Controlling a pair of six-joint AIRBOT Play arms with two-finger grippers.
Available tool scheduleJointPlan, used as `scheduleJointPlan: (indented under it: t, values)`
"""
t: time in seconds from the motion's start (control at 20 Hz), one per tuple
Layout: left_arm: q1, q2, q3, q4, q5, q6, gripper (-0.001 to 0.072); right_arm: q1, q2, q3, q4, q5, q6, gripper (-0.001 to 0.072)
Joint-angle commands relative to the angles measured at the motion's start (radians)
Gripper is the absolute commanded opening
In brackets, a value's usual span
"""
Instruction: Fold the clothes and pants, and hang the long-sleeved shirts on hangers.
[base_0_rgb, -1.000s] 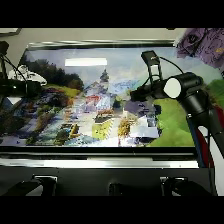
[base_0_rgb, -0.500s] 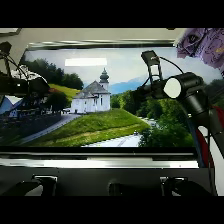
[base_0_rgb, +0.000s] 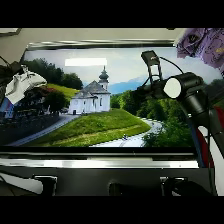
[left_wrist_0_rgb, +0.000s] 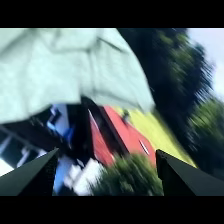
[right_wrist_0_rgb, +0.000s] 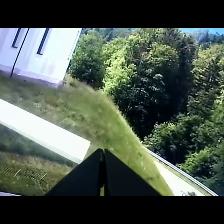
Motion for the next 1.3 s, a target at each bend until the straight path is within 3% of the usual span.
scheduleJointPlan:
  t: [0.0, 0.25, 0.45, 0.5, 0.55, 0.6, 0.65, 0.7, 0.95, 1.25]
  values:
    - [0.071, -0.241, 0.128, 0.006, 0.153, -0.029, 0.0720, 0.001, 0.001, 0.001, -0.001, 0.000, 0.000, 0.0033]
    - [0.077, -0.370, 0.131, 0.003, 0.322, -0.030, 0.0720, 0.001, 0.001, 0.001, -0.001, 0.001, 0.000, 0.0033]
    - [0.077, -0.420, 0.131, 0.003, 0.347, -0.030, 0.0719, 0.001, 0.001, 0.001, 0.000, 0.001, 0.001, 0.0034]
    - [0.078, -0.425, 0.135, -0.013, 0.343, -0.030, 0.0604, 0.001, 0.001, 0.001, 0.000, 0.001, 0.003, 0.0034]
    - [0.079, -0.425, 0.138, -0.016, 0.348, -0.026, 0.0438, 0.001, 0.001, 0.001, 0.000, 0.001, 0.010, 0.0034]
    - [0.079, -0.426, 0.138, -0.017, 0.346, -0.026, 0.0361, 0.001, 0.001, 0.001, 0.000, 0.001, 0.010, 0.0034]
    - [0.079, -0.425, 0.138, -0.029, 0.324, -0.026, 0.0236, 0.001, 0.001, 0.001, 0.000, 0.001, 0.010, 0.0034]
    - [0.079, -0.420, 0.138, -0.057, 0.276, -0.010, 0.0019, 0.001, 0.001, 0.001, 0.000, 0.000, 0.009, 0.0034]
    - [0.045, -0.310, 0.125, -0.323, -0.041, 0.242, 0.0009, 0.001, 0.001, 0.001, 0.000, -0.008, 0.008, 0.0033]
    - [-0.177, 0.076, -0.057, -0.412, -0.219, 0.250, 0.0008, 0.001, 0.001, 0.002, -0.001, 0.112, 0.008, 0.0033]
